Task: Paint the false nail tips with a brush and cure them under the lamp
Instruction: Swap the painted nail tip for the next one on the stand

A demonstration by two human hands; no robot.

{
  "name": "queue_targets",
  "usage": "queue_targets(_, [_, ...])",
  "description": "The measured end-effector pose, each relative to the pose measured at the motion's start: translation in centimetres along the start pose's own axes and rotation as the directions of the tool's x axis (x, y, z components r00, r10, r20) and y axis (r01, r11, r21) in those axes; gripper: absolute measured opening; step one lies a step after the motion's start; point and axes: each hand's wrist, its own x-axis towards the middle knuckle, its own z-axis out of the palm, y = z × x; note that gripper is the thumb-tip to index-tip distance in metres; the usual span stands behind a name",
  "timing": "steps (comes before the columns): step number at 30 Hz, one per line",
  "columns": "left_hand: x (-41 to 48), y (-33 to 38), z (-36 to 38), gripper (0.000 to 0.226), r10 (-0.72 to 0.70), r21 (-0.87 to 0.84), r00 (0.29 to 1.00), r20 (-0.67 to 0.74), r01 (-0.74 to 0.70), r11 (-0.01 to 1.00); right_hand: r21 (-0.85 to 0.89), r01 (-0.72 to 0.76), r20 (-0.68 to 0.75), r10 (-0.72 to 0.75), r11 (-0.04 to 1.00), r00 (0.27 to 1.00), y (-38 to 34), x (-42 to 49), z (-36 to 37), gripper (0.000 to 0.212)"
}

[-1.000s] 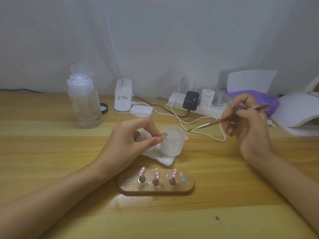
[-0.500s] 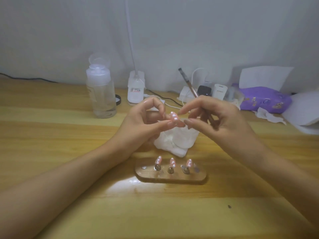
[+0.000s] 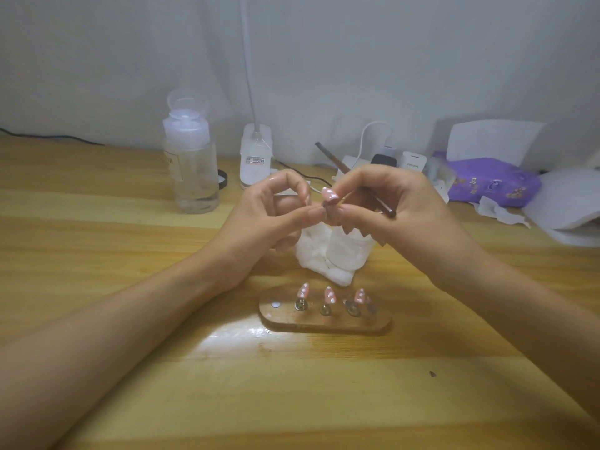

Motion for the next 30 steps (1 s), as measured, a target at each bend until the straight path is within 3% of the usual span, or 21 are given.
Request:
queue_targets(5, [-0.2, 0.3, 0.2, 0.019, 0.018, 0.049, 1.000, 0.009, -0.018, 0.999, 0.142, -0.109, -0.011, 0.111, 0.984, 0.994, 0.0, -0.7, 0.2, 0.005])
queue_targets(11, [-0.4, 1.1, 1.1, 0.017, 0.014, 0.162, 0.997, 0.071, -0.025, 0.986, 0.218, -0.033, -0.106, 0.058, 0.975, 0.993, 0.3, -3.0, 0.1, 0.009])
queue_targets(13, [-0.1, 1.8, 1.6, 0.032, -0.060, 0.230, 0.997, -0.056, 0.071, 0.971, 0.156, -0.026, -0.155, 0.050, 0.987, 0.987, 1.0, -4.7, -0.4, 0.011])
queue_targets(15, [0.8, 3.6, 1.4, 0.045, -0.195, 0.132, 0.943, -0.270, 0.237, 0.962, 0.050, -0.075, -0.165, 0.082, 0.996, 0.983, 2.1, -6.7, -0.9, 0.013])
queue_targets(17, [1.7, 6.0, 0.7, 0.036, -0.198, 0.133, 0.928, -0.315, 0.250, 0.959, 0.002, -0.138, -0.142, 0.137, 0.990, 0.980, 3.0, -8.3, -1.0, 0.012])
queue_targets(20, [1.6, 8.5, -0.2, 0.017, -0.152, 0.449, 0.984, -0.092, 0.177, 0.876, -0.021, -0.189, -0.085, 0.187, 0.982, 0.979, 3.8, -9.1, -1.0, 0.017])
queue_targets(23, [-0.4, 8.5, -0.8, 0.043, -0.382, 0.715, 0.920, 0.084, 0.211, 0.667, -0.076, -0.185, -0.052, 0.181, 0.980, 0.982, 4.1, -8.8, -0.8, 0.015])
queue_targets(26, [-3.6, 6.6, -1.2, 0.064, -0.536, 0.773, 0.837, 0.112, 0.265, 0.576, -0.054, -0.161, -0.026, 0.160, 0.985, 0.987, 4.1, -8.6, -0.4, 0.011])
queue_targets(30, [-6.2, 4.0, -0.6, 0.080, -0.401, 0.835, 0.912, 0.088, 0.152, 0.529, -0.051, -0.186, -0.033, 0.185, 0.981, 0.982, 4.3, -8.6, -0.4, 0.014])
